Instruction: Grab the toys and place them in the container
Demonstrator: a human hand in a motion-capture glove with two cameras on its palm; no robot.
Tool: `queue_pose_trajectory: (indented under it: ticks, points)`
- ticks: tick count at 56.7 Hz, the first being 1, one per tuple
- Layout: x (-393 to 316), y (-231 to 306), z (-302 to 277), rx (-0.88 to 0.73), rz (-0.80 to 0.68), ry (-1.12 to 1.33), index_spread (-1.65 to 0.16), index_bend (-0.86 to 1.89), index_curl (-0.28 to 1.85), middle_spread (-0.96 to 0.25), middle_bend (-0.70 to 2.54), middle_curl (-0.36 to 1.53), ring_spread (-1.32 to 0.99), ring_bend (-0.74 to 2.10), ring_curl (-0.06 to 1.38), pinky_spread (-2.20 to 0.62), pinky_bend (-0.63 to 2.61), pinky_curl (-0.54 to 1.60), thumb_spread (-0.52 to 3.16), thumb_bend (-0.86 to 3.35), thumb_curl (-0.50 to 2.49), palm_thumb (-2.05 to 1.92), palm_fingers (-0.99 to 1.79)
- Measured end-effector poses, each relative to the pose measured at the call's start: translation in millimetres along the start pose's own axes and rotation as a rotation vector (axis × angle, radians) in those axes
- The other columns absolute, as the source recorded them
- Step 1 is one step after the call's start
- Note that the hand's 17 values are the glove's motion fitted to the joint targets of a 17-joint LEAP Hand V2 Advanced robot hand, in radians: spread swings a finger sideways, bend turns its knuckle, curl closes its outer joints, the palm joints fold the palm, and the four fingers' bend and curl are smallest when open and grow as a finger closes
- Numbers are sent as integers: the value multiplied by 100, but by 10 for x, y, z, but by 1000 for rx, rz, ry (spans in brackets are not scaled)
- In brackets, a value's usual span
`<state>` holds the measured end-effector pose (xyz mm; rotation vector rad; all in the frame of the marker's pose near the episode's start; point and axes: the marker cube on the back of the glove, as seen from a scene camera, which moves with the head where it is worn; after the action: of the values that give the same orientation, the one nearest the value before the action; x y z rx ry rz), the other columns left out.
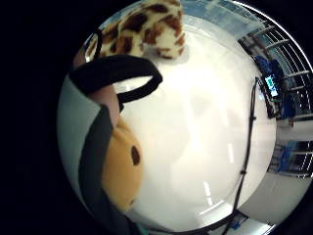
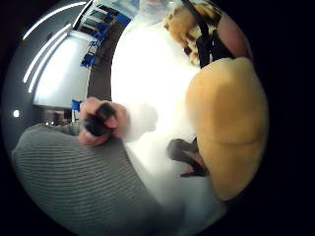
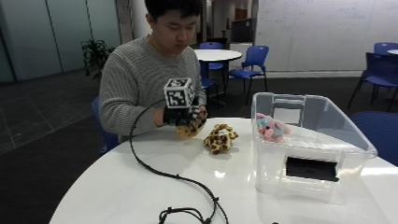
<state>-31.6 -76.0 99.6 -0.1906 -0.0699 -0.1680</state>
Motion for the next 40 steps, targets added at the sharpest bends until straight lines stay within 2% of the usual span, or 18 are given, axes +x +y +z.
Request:
queue_pose_trajectory:
  ticks: [5,9,13,18,26,31,33,37,40]
  points:
    - [202,-277,-667,102,-17,82,-43,32,54,-32,61,63,-58,90,58,-39,100,44,85,13,77,63,66]
    - [339,-472,-1191,159,-127,171,-43,33,57,-32,63,66,-59,90,60,-39,101,44,81,12,80,63,65]
    - [312,-660,-1561,209,-54,125,-44,33,60,-33,63,68,-60,91,61,-39,102,45,77,11,83,63,64]
    - [258,-873,-1852,240,-72,67,-45,33,64,-33,64,71,-61,91,63,-39,104,46,74,10,87,62,62]
    - [238,-1249,-1912,227,-88,44,-45,32,70,-33,65,75,-61,92,66,-38,107,47,70,9,92,62,60]
    - [424,-1722,-1880,220,-123,134,-46,31,73,-33,64,78,-61,92,68,-38,108,47,69,8,95,62,58]
    - [470,-2014,-1866,219,-91,129,-46,30,74,-33,64,79,-61,93,68,-38,108,47,69,8,97,62,58]
    - [332,-2601,-1801,208,63,-69,-47,28,76,-33,62,80,-60,92,69,-38,111,48,68,7,99,61,55]
    - [338,-2955,-1656,191,131,-52,-47,27,78,-33,61,81,-61,91,70,-37,113,48,69,6,100,61,53]
